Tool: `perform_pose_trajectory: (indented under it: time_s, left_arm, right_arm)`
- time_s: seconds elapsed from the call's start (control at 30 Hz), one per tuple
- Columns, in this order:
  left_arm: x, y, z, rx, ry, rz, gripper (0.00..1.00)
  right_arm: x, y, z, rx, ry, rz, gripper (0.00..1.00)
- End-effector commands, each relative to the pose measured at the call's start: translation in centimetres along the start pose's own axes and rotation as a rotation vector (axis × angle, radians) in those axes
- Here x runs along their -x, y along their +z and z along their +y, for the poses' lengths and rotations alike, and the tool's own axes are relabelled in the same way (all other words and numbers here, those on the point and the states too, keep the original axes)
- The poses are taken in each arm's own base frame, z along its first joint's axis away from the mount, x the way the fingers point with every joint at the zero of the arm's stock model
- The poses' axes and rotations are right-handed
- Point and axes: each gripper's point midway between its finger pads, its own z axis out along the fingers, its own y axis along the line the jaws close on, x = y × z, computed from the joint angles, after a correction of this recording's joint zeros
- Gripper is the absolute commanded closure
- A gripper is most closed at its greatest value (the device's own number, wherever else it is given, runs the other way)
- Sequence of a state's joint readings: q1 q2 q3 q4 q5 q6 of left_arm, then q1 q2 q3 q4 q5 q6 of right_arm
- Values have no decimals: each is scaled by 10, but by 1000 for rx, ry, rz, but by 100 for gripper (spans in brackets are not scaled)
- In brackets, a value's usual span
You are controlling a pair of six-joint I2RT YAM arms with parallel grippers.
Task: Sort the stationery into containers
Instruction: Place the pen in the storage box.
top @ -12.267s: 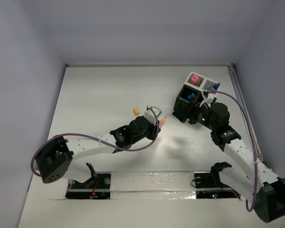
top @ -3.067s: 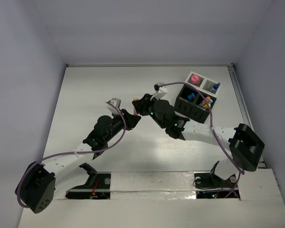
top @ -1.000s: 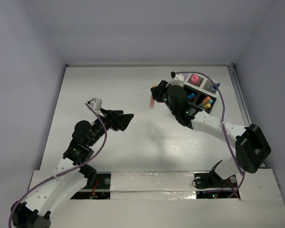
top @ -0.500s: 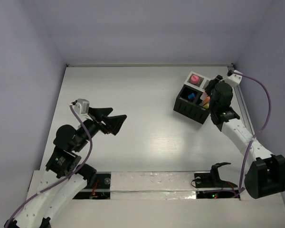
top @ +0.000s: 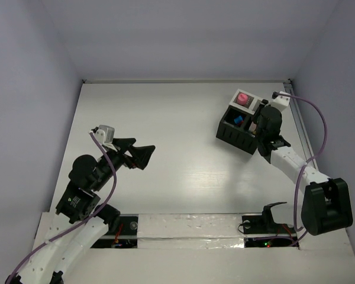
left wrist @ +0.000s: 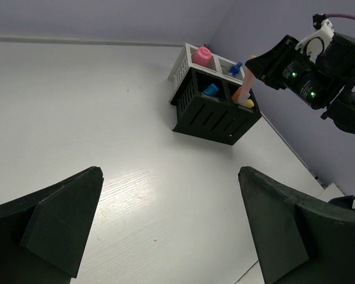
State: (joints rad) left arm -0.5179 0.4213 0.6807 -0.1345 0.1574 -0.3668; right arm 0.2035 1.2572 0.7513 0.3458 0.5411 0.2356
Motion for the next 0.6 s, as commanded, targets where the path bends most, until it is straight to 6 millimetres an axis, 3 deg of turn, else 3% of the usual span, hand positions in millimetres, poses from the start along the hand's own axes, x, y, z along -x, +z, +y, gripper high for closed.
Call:
perform_pose_trajectory:
  time_s: [0.0, 0.13, 0.27, 0.37, 0.43, 0.57]
  left_arm:
    - [15, -2, -4, -6, 19, -47, 1]
    - [15, -1, -1, 13, 12, -52, 1]
    - [17, 0, 2, 31, 6, -57, 1]
    - [17, 2, 5, 47, 5, -53, 1]
    - [17, 3, 6, 54, 2, -51, 1]
    - [19, 4, 8, 69, -3, -58, 1]
  right_arm:
    - [13, 4, 6, 27, 8, -70, 100]
    - [-1, 2, 7, 56, 18, -52, 91]
    - [0, -4, 12, 96, 42, -55, 73]
    - [6, -10, 16, 114, 55, -61, 53]
    - [10, -15, 17, 122, 70, -60, 46]
    - [20, -27, 22, 166, 103, -70, 20]
